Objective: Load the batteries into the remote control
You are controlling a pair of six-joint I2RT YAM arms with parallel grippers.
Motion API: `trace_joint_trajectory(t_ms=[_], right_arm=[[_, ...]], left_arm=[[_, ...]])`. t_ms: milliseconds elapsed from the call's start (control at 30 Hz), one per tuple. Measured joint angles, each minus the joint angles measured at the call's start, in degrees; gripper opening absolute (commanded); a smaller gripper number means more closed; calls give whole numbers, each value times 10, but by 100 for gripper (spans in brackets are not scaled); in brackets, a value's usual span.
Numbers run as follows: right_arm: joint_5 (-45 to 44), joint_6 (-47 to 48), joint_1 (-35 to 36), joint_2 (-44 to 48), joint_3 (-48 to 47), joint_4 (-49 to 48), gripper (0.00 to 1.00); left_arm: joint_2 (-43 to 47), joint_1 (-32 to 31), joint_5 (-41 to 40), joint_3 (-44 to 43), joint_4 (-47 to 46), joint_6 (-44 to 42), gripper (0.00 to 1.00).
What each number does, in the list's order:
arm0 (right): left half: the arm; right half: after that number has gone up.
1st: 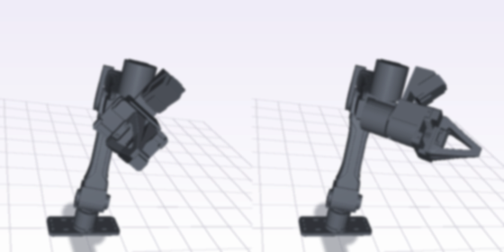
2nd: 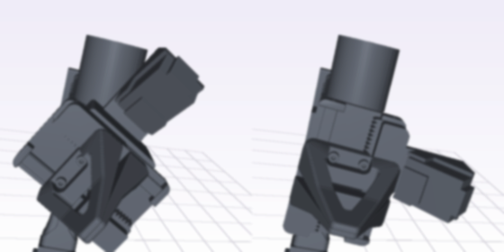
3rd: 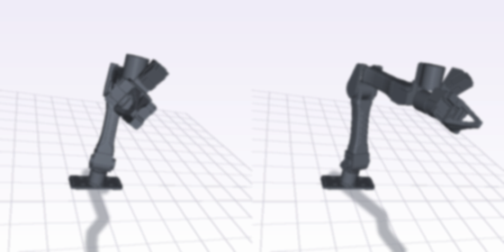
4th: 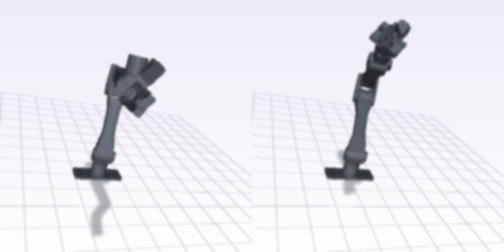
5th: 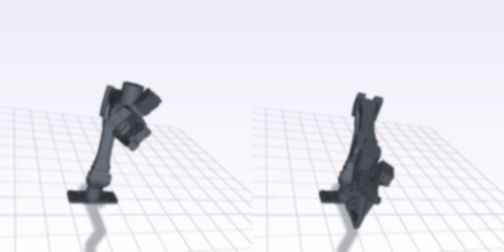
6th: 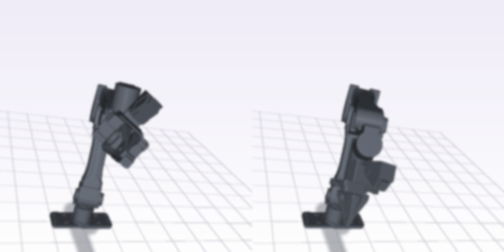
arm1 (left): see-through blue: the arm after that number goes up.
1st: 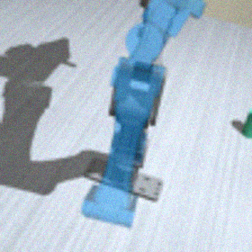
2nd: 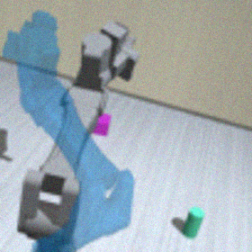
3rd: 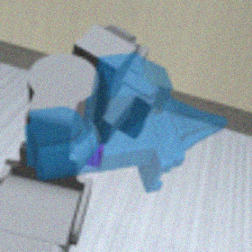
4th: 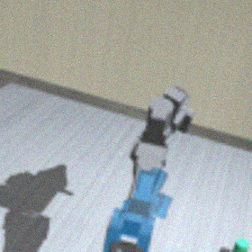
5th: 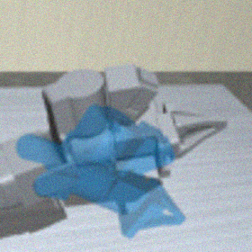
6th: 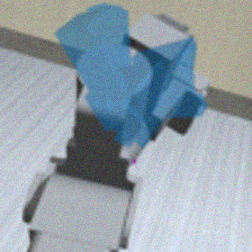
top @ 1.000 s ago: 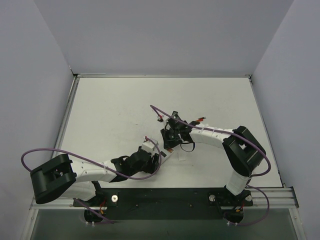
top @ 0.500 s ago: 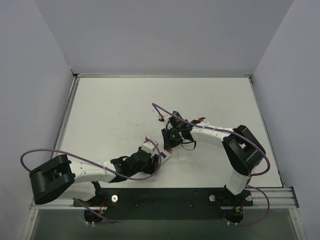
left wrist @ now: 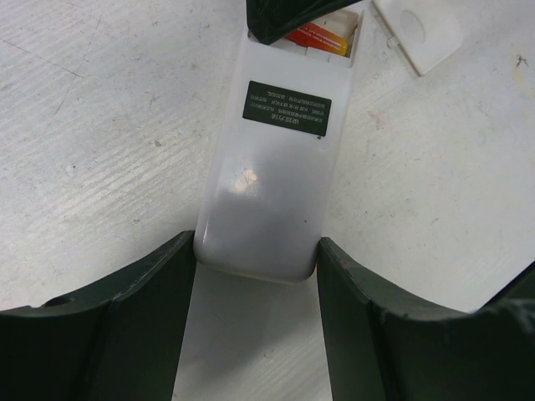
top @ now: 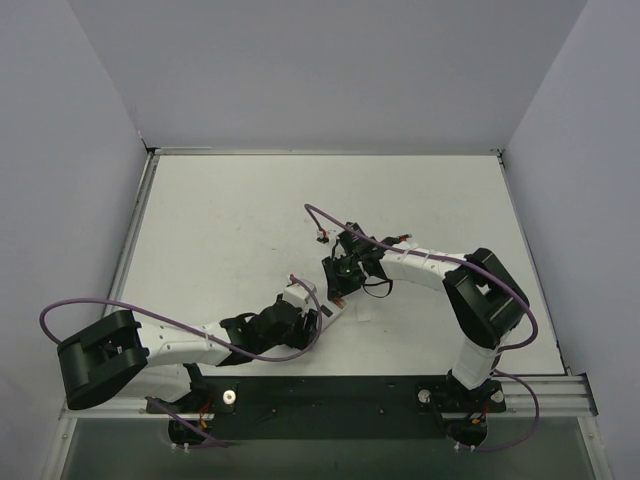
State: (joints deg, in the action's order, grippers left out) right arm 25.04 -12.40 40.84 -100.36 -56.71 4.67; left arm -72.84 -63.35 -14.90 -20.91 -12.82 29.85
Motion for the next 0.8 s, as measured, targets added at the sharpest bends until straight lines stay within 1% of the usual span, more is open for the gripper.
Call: trace_joint_trajectory(t_ms=[100, 167, 400, 433, 467, 567, 800], right_arm=[[6, -4, -1, 0, -1, 2, 17], [31, -7, 0, 0, -2, 7, 16], [37, -10, 0, 5, -2, 16, 14], [39, -10, 2, 7, -2, 23, 12], [37, -10, 2, 10, -1, 30, 6], [25, -11, 2, 15, 4, 35, 1], [15, -18, 2, 60, 43, 33, 0]], left_arm=[[0, 0, 0, 0, 1, 0, 0], [0, 0, 0, 0, -1, 0, 0], [2, 0, 2, 3, -3, -1, 0], [2, 0, 1, 3, -5, 2, 0], [2, 0, 0, 3, -5, 2, 0], [2, 0, -1, 4, -7, 2, 0], [3, 0, -8, 7, -10, 9, 0]])
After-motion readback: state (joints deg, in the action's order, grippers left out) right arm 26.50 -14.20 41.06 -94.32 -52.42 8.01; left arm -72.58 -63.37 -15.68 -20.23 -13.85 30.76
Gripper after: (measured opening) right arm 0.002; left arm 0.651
